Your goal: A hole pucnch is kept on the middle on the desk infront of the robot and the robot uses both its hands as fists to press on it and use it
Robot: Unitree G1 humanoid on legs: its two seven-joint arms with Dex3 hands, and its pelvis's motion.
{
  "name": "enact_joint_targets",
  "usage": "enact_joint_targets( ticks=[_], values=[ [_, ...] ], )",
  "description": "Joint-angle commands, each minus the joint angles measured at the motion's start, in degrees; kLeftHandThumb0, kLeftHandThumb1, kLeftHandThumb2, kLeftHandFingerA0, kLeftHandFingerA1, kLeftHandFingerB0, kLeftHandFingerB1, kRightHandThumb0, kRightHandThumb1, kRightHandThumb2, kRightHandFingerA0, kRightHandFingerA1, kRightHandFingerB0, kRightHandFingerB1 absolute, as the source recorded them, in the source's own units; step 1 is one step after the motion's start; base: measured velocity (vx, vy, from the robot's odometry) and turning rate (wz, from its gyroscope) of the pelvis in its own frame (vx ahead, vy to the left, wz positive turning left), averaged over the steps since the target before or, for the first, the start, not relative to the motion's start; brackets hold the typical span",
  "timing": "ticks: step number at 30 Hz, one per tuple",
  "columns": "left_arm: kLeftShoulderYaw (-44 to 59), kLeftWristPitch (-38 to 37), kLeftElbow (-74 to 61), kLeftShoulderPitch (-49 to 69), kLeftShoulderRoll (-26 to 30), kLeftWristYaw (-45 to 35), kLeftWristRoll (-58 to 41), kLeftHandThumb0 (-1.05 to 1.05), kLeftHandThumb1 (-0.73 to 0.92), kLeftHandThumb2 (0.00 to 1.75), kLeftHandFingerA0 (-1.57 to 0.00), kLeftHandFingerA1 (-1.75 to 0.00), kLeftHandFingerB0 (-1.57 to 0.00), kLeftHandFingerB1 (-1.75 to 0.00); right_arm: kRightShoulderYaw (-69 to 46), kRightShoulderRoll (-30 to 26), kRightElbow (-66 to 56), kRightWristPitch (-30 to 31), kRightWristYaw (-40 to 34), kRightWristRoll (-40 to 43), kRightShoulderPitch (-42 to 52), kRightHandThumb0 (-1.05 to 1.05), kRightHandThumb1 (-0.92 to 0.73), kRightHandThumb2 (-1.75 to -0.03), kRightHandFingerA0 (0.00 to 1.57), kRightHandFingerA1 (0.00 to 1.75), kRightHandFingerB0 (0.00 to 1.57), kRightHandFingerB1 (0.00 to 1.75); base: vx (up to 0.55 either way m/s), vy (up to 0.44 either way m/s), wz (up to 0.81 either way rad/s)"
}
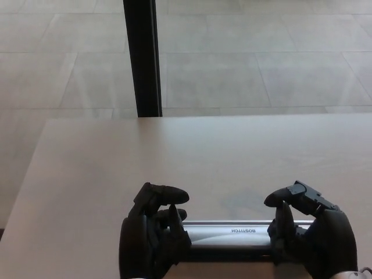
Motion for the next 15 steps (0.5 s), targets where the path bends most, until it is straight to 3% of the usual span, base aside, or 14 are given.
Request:
enact_joint_targets(
  ticks=[1,6,7,8,10,14,15],
  values=[
    [-3.6,-7.7,11.1,5.1,-17.0,8.7,0.9,-0.29,0.92,0.89,-0.82,-1.75,-0.26,-1.75,-2.4,4.7,10.7,-17.1,-4.3,-4.9,4.2,-0.72,-0.56,-1.21,1.39,1.75,1.07,1.57,0.00,0.000,0.00],
    [-4.6,-12.1,14.7,5.2,-17.5,10.1,2.5,-0.30,0.92,0.88,-0.78,-1.75,-0.26,-1.73,-5.1,6.9,17.5,-22.7,-6.6,-5.1,3.1,-0.74,-0.57,-1.22,1.43,1.75,1.11,1.58,0.00,0.000,0.00],
    [-5.1,-13.2,15.7,5.2,-17.7,11.0,3.5,-0.30,0.92,0.82,-0.70,-1.75,-0.29,-1.72,-6.2,7.3,19.1,-23.1,-6.4,-3.9,2.8,-0.71,-0.57,-1.10,1.32,1.75,0.97,1.73,0.00,0.000,0.00],
    [-5.2,-14.4,16.6,4.8,-17.6,11.4,4.2,-0.30,0.91,0.93,-0.74,-1.75,-0.29,-1.69,-6.7,7.5,20.2,-23.8,-6.5,-3.9,2.1,-0.76,-0.59,-1.17,1.44,1.75,1.09,1.55,0.00,0.000,0.00],
    [-5.4,-15.9,18.0,4.5,-17.7,12.1,4.9,-0.29,0.91,0.92,-0.81,-1.75,-0.29,-1.71,-7.4,7.7,21.4,-24.7,-6.3,-3.6,1.5,-0.74,-0.59,-1.18,1.43,1.75,1.08,1.55,0.00,0.000,0.00],
    [-6.0,-18.9,21.3,4.0,-19.1,16.3,7.5,-0.24,0.92,0.87,-0.80,-1.75,-0.33,-1.70,-8.1,8.1,24.5,-27.1,-7.2,-3.5,0.0,-0.70,-0.58,-1.19,1.42,1.75,1.07,1.55,0.00,0.000,0.00],
    [-6.4,-21.1,23.4,3.7,-19.3,17.7,9.1,-0.22,0.90,0.94,-0.85,-1.75,-0.32,-1.73,-8.3,8.3,26.0,-28.4,-7.5,-3.7,-0.2,-0.68,-0.57,-1.15,1.32,1.75,0.96,1.74,0.00,0.000,0.00]
  ],
)
